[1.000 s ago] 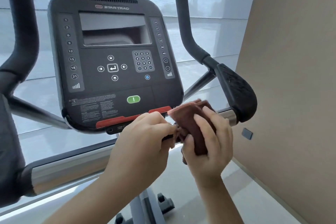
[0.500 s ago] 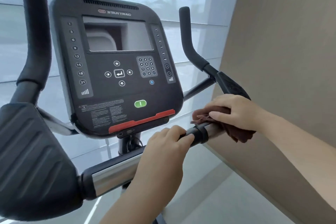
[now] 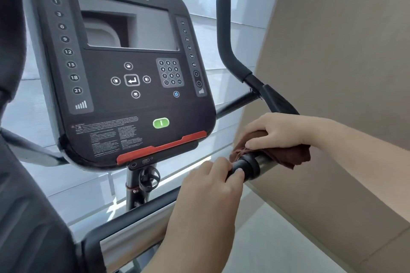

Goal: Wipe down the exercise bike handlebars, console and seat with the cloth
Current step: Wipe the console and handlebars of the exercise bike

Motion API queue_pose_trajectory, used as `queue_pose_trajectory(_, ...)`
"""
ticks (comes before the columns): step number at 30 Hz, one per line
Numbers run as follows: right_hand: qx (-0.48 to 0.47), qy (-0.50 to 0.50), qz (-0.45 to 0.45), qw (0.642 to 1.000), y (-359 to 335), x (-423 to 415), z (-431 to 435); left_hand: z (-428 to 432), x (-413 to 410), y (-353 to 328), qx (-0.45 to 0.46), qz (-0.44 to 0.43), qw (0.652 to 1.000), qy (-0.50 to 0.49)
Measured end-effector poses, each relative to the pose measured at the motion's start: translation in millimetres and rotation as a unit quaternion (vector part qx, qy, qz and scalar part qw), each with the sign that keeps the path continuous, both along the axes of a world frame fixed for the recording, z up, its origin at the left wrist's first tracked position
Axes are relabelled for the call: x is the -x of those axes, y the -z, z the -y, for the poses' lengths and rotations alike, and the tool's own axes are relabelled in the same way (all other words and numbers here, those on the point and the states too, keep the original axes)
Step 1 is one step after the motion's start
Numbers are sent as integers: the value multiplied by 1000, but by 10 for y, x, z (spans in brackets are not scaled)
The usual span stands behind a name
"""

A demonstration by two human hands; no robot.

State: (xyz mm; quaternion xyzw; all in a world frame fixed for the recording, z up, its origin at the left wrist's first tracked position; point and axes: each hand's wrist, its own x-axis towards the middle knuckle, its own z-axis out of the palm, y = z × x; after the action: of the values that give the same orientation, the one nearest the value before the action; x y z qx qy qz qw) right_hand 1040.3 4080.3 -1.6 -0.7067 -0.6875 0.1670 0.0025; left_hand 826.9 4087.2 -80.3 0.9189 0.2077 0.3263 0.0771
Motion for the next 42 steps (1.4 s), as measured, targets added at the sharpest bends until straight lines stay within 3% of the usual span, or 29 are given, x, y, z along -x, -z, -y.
queue_pose_trajectory(5,11,-10,-48,999,8,66,-16,-4,-6,-18,5,5,1000,-6)
queue_pose_trajectory(8,5,63,2,998,-64,-169,83,-4,15,-27,6,-1,1000,-9)
queue_pose_trajectory(11,9,70,60,996,-50,-143,37,3,22,-39,12,-3,1000,-14)
queue_pose_trajectory(15,-68,9,27,997,95,173,-13,7,23,-47,14,-8,1000,-19)
queue_pose_trajectory(19,-167,66,-30,983,134,29,241,14,27,-63,8,-20,999,-26)
queue_pose_trajectory(23,-320,174,13,931,343,-51,415,38,29,-80,8,-18,999,-39)
queue_pose_trajectory(28,-542,165,-8,824,848,560,455,59,23,-84,36,-20,998,-37)
queue_pose_trajectory(31,-591,178,-8,787,965,526,503,81,36,-117,44,-3,999,-21)
queue_pose_trajectory(36,-626,332,-96,699,1009,615,421,117,37,-134,41,45,998,-21)
queue_pose_trajectory(40,-643,264,-72,715,1114,868,374,101,45,-118,30,60,998,-1)
queue_pose_trajectory(42,-630,293,-70,716,1044,724,406,101,47,-121,26,59,998,-1)
